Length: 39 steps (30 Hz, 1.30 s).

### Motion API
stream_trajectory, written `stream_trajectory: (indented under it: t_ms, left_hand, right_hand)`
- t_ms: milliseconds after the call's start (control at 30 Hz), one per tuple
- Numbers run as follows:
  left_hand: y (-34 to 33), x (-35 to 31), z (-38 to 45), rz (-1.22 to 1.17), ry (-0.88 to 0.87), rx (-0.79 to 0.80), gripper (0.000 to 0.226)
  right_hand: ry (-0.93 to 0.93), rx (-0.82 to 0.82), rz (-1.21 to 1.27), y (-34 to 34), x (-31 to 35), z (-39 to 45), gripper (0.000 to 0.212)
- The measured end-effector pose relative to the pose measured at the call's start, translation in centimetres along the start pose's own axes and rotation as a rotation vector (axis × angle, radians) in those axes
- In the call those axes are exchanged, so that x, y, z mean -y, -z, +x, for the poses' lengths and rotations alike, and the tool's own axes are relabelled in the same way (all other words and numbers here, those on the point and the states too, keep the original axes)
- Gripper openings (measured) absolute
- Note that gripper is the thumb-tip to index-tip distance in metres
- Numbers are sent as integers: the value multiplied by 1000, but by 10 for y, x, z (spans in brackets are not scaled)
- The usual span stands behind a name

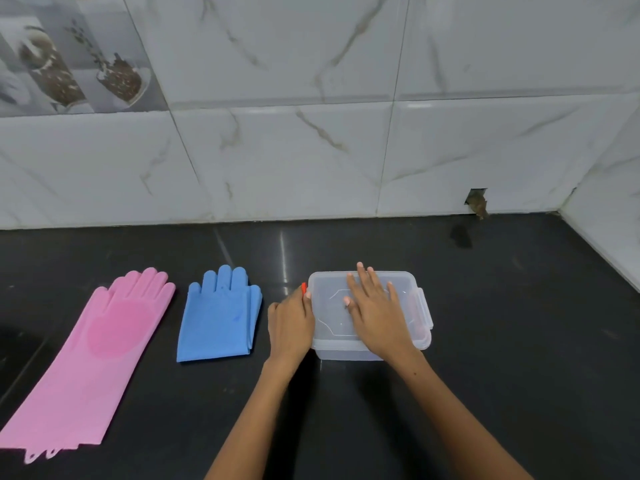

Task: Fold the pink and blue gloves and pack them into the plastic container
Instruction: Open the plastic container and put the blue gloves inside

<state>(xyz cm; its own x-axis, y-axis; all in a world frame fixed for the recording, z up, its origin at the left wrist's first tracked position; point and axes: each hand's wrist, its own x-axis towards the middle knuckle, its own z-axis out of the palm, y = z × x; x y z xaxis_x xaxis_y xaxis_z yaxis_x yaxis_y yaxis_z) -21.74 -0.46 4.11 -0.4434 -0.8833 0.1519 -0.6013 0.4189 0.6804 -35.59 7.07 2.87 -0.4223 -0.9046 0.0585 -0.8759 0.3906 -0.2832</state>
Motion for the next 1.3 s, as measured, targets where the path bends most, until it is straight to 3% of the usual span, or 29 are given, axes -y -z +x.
stream_trajectory:
  t_ms: [133,267,333,400,500,600,700,800,900,1000,1167,1300]
  left_hand:
    - [-1,16,5,-22,21,4,30]
    - [6,52,3,69,30,146,43]
    - [15,61,2,-184,5,289,63]
    - [23,65,-1,-369,0,497,99]
    - [26,72,-15,-296,-92,660,139]
    - [18,71,-27,-318,-137,644,149]
    - [13,63,-29,-379,-158,614,153]
    - [11,57,-26,-434,-163,592,155]
    - [8,55,-25,-446,-157,566,153]
    - [5,55,-25,-438,-144,554,150]
    - [5,53,-23,-411,-134,537,148]
    - [7,51,-22,-370,-131,530,149]
  right_hand:
    - [-3,14,-9,2,-1,0,52]
    - [-3,-1,14,3,-1,0,52]
    - [-6,-8,12,4,1,-1,51]
    - [-8,-16,9,4,2,-5,51]
    - [-12,-21,23,2,6,-20,51]
    - [20,24,79,6,9,-32,56]
    - [104,201,215,29,-2,-35,81]
    - [222,394,104,56,-25,-31,112]
    - [303,492,-19,68,-41,-23,125]
    - [346,496,-108,68,-44,-17,123]
    - [444,354,-208,66,-42,-12,107]
    - [451,338,-174,66,-43,-11,100]
